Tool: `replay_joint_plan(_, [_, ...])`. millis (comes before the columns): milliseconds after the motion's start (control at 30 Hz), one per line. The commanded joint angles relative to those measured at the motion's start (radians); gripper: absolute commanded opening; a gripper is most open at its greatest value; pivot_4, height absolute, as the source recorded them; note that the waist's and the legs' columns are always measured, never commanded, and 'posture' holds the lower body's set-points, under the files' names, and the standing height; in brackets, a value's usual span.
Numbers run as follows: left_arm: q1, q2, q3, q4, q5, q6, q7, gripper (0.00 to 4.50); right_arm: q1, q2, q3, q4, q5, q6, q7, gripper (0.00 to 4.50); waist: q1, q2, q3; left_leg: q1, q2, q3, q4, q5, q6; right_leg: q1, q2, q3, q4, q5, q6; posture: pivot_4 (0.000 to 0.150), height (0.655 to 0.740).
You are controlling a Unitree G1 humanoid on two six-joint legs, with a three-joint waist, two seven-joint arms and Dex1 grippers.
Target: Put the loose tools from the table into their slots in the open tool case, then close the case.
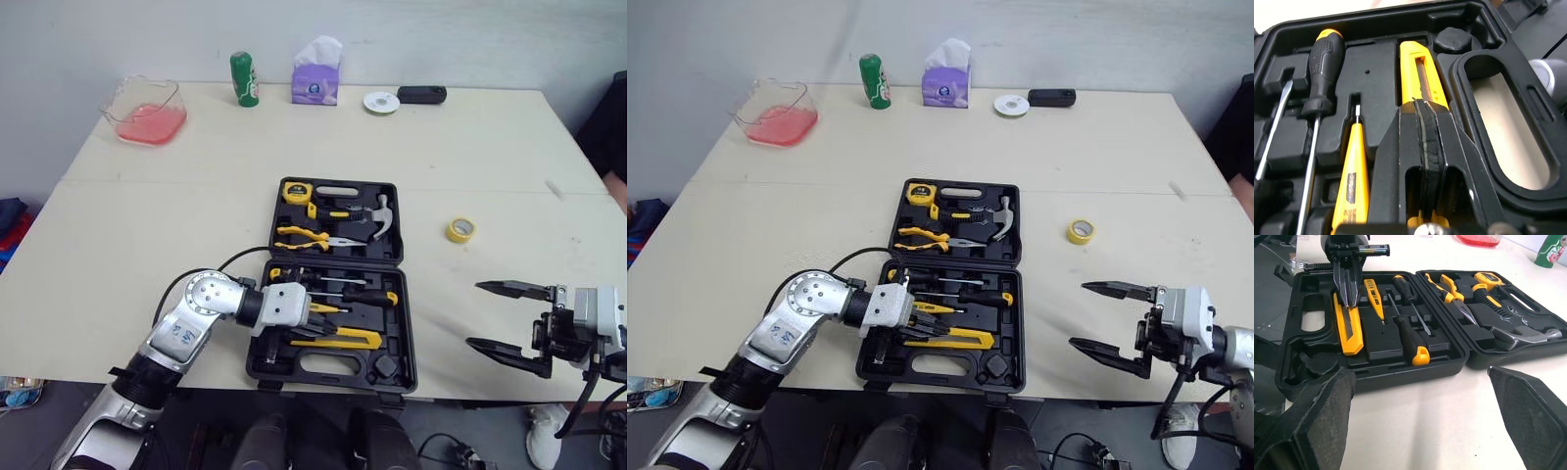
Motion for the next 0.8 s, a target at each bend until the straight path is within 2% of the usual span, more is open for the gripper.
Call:
replay_joint_plan(33, [0.012, 0.011, -0.038, 0.057, 0.075, 0.030, 0.021, 0.05, 0.010, 0.008, -0.023, -0.003, 0.013, -0.020, 0.008, 4.50, 0.000, 0.000, 0.000, 0.000, 0.000, 0.000, 0.000, 0.000, 0.000, 0.000, -0.001, 0.000, 0.000, 0.000, 0.000, 0.150, 0.7400])
replay_joint_plan(200, [0.014, 0.050, -0.090, 0.044, 0.112, 0.093, -0.002, 0.05, 0.009, 0.008, -0.013, -0.031, 0.013, -0.006, -0.016, 4.50, -0.001, 0.001, -0.001, 0.003, 0.000, -0.001, 0.000, 0.000, 0.000, 0.004, -0.002, 0.000, -0.001, 0.000, 0.000, 0.150, 0.7400])
replay_joint_plan(333, [0.006, 0.083, -0.124, 0.043, 0.155, 0.199, 0.009, 0.05, 0.003, 0.006, 0.000, -0.074, 0.014, 0.021, -0.051, 4.50, -0.002, 0.001, -0.002, 0.015, 0.001, -0.002, -0.004, -0.002, -0.001, 0.016, -0.003, 0.000, -0.009, 0.000, 0.000, 0.150, 0.7400])
replay_joint_plan(400, [0.004, 0.094, -0.130, 0.037, 0.151, 0.202, 0.000, 0.05, -0.002, 0.006, 0.005, -0.093, 0.014, 0.036, -0.069, 4.50, -0.004, 0.003, -0.006, 0.016, 0.001, -0.002, -0.004, -0.002, -0.001, 0.016, -0.003, 0.000, -0.009, 0.000, 0.000, 0.150, 0.7400])
replay_joint_plan(567, [0.005, 0.056, -0.063, 0.030, 0.064, 0.062, -0.002, 0.05, -0.023, 0.004, 0.019, -0.117, 0.012, 0.067, -0.103, 4.50, -0.005, 0.006, -0.009, 0.017, 0.002, -0.001, -0.004, -0.003, -0.002, 0.015, -0.002, 0.001, -0.009, -0.001, -0.001, 0.150, 0.7400])
replay_joint_plan(767, [-0.019, 0.055, 0.024, 0.027, -0.011, -0.004, -0.031, 0.05, -0.066, 0.004, 0.010, -0.096, -0.005, 0.059, -0.145, 4.50, -0.006, 0.006, -0.008, 0.015, 0.002, -0.001, -0.004, -0.003, -0.002, 0.014, -0.003, 0.000, -0.009, -0.001, -0.001, 0.150, 0.7400])
replay_joint_plan(800, [-0.030, 0.053, 0.059, 0.016, -0.048, 0.006, -0.036, 0.32, -0.083, -0.003, -0.004, -0.076, -0.013, 0.054, -0.160, 4.50, -0.006, 0.006, -0.008, 0.015, 0.002, -0.001, -0.004, -0.003, -0.002, 0.013, -0.002, 0.001, -0.009, -0.001, -0.001, 0.150, 0.7400])
